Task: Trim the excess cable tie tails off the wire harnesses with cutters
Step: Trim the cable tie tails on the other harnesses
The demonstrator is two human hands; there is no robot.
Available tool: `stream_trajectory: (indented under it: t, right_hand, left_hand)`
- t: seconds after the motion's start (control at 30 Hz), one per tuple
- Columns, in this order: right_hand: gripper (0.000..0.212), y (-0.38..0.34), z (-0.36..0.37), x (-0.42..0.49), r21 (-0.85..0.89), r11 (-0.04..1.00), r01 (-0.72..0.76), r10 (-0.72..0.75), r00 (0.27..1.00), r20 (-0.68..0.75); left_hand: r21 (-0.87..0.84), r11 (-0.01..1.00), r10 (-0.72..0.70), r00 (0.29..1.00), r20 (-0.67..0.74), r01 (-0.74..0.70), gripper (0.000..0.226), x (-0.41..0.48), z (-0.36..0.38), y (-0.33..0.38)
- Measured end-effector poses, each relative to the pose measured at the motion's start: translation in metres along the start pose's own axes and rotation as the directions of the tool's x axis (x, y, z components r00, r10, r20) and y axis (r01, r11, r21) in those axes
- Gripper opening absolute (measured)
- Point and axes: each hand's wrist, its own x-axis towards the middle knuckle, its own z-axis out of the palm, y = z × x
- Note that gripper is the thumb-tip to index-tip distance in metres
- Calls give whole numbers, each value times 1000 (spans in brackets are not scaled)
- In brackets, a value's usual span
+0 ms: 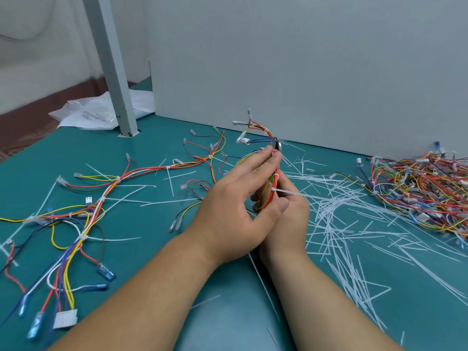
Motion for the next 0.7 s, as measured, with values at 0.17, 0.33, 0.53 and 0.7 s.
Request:
stream_trajectory:
  t: [0.17,0.33,0.53,0.7]
  right_hand:
    - [33,0,0,-1,-17,1000,-2,2,1000,-7]
    - [25,-1,2,-3,27,999,-25,25,1000,-1]
    - [24,-1,2,-3,-103,994,20,-25,999,-48]
    - [23,-3,4,-5,-97,995,5,-10,998,-56]
  left_hand:
    - [3,1000,-14,999,-31,15,60,0,1,1]
    - [3,1000,-26,997,-69,26,55,1,1,1]
    - [-22,999,-27,997,-77,25,54,2,1,-1]
    - [-5,1000,-24,996,-86,24,52,0,2,-4]
